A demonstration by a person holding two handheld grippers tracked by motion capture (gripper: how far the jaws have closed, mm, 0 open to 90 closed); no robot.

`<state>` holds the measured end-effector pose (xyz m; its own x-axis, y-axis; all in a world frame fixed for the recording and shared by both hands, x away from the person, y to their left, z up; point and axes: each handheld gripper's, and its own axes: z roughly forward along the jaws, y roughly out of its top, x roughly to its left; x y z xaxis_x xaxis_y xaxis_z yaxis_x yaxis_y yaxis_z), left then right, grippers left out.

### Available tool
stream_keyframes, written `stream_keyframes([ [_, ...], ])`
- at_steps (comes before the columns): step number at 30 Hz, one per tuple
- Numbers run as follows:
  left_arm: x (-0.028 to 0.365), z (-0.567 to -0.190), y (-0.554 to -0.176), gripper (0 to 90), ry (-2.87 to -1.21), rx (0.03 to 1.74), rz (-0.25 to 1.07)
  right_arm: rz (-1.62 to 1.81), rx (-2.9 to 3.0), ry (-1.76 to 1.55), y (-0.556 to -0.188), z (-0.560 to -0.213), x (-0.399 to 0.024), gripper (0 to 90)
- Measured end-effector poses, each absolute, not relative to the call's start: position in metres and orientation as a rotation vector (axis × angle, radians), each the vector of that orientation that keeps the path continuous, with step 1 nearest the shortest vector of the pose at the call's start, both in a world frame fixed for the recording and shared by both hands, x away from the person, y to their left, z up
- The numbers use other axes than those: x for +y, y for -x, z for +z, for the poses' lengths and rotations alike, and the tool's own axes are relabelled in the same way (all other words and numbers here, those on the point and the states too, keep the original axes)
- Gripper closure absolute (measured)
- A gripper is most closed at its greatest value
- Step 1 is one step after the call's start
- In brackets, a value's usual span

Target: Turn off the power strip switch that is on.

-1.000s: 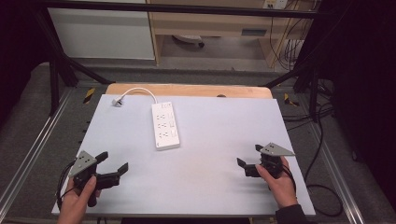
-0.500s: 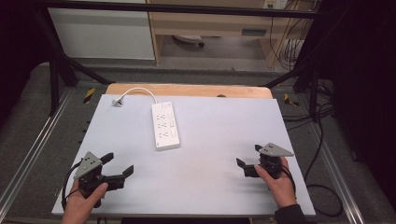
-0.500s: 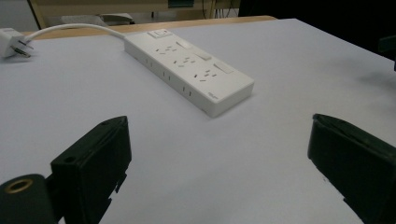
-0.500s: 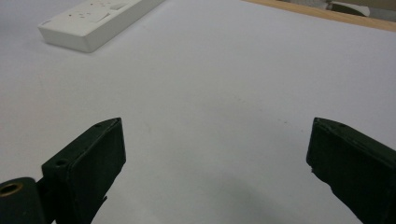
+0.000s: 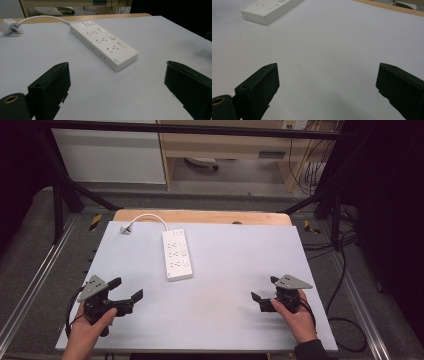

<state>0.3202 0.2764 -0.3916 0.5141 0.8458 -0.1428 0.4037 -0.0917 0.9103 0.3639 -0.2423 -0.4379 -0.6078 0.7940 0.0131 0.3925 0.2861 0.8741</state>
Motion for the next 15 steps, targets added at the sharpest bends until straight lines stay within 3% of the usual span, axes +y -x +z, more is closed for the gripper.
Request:
stream_keyframes([
  [15, 0.261, -0.365, -0.355, 6.7, -1.709, 1.071, 0.487, 1.267, 2.132, -1.058, -0.364, -0.438, -0.241, 5.2],
])
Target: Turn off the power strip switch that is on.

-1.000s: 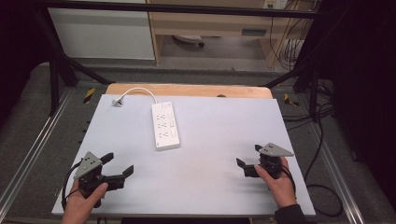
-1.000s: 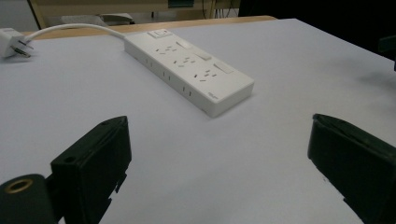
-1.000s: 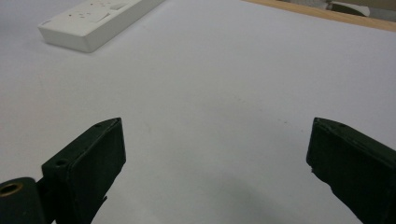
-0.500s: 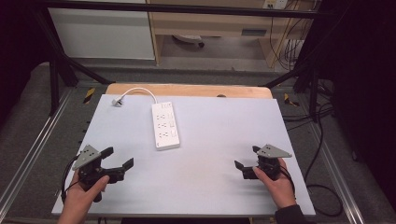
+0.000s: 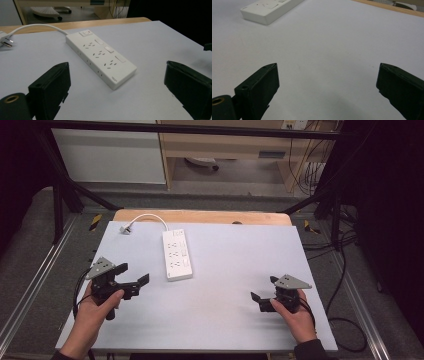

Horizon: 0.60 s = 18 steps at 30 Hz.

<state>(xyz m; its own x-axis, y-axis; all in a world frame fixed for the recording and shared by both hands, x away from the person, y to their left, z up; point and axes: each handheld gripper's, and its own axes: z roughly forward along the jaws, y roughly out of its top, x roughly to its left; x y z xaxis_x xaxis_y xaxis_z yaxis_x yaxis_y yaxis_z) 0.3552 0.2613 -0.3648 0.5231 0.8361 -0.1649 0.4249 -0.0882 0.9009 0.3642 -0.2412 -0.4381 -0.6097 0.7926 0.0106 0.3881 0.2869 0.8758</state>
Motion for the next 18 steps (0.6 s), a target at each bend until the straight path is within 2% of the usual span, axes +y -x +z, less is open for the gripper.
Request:
stream_keyframes([
  [18, 0.224, -0.348, -0.385, 7.3, -1.764, 1.002, 0.480, 1.275, 2.140, -1.067, -0.365, -0.438, -0.241, 4.8],
])
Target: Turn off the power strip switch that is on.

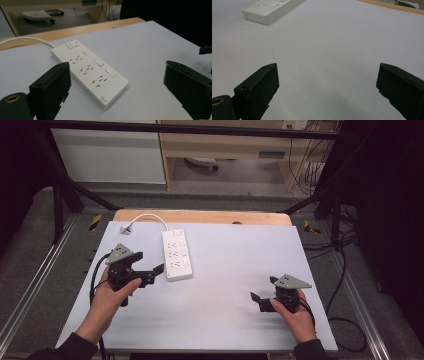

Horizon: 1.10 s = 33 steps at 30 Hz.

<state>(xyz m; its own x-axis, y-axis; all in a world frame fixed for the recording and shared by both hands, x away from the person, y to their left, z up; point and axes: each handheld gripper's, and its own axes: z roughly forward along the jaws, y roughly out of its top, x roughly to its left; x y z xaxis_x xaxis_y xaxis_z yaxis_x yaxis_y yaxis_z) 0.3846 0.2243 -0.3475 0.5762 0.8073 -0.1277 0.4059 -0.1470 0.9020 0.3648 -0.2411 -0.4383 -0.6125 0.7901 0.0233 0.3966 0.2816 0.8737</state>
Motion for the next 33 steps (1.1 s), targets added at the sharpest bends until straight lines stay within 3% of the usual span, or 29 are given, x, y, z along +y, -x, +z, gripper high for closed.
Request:
stream_keyframes([
  [12, 0.200, -0.346, -0.412, 7.8, -1.833, 0.957, 0.498, 1.277, 2.144, -1.059, -0.364, -0.438, -0.240, 4.9],
  [26, 0.185, -0.337, -0.452, 17.5, -1.794, 0.968, 0.528, 1.291, 2.144, -1.049, -0.364, -0.438, -0.240, 5.1],
  [32, 0.178, -0.338, -0.462, 25.9, -1.762, 0.964, 0.496, 1.291, 2.143, -1.050, -0.364, -0.437, -0.240, 5.1],
  [33, 0.177, -0.338, -0.463, 33.9, -1.766, 0.966, 0.512, 1.291, 2.144, -1.048, -0.364, -0.437, -0.240, 5.1],
])
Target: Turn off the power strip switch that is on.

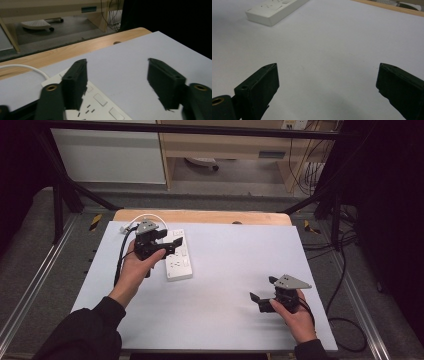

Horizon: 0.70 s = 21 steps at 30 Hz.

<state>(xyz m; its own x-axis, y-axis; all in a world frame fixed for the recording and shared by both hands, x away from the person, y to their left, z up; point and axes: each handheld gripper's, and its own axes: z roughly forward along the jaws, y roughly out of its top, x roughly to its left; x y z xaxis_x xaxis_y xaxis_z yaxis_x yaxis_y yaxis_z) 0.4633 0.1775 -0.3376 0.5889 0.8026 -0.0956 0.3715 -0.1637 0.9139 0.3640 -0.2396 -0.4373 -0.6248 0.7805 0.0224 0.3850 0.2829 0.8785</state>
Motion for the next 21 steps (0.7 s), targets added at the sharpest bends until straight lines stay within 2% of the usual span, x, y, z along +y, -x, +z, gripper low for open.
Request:
stream_keyframes([
  [3, 0.175, -0.339, -0.467, 38.1, -1.764, 0.972, 0.511, 1.293, 2.145, -1.046, -0.364, -0.437, -0.239, 5.1],
  [4, 0.174, -0.340, -0.468, 44.6, -1.768, 0.970, 0.518, 1.293, 2.145, -1.045, -0.364, -0.437, -0.239, 5.1],
  [6, 0.172, -0.342, -0.470, 46.7, -1.779, 0.968, 0.517, 1.294, 2.145, -1.045, -0.364, -0.437, -0.239, 5.1],
  [10, 0.170, -0.348, -0.475, 56.8, -1.784, 0.978, 0.498, 1.294, 2.146, -1.043, -0.364, -0.437, -0.239, 5.1],
  [11, 0.170, -0.349, -0.476, 61.8, -1.790, 0.979, 0.500, 1.296, 2.147, -1.041, -0.363, -0.437, -0.239, 5.1],
  [12, 0.170, -0.351, -0.477, 61.8, -1.795, 0.981, 0.499, 1.296, 2.147, -1.041, -0.363, -0.437, -0.239, 5.1],
  [13, 0.169, -0.352, -0.479, 66.9, -1.797, 0.980, 0.488, 1.296, 2.148, -1.039, -0.363, -0.436, -0.239, 5.1],
  [14, 0.169, -0.353, -0.480, 66.9, -1.797, 0.979, 0.478, 1.296, 2.148, -1.039, -0.363, -0.436, -0.239, 5.1],
  [15, 0.169, -0.354, -0.481, 71.6, -1.797, 0.978, 0.474, 1.299, 2.147, -1.038, -0.363, -0.436, -0.239, 5.2],
  [19, 0.169, -0.359, -0.486, 80.4, -1.793, 0.979, 0.460, 1.300, 2.148, -1.038, -0.363, -0.436, -0.238, 5.2],
  [21, 0.168, -0.361, -0.489, 81.8, -1.796, 0.985, 0.455, 1.300, 2.148, -1.037, -0.363, -0.436, -0.238, 5.2],
])
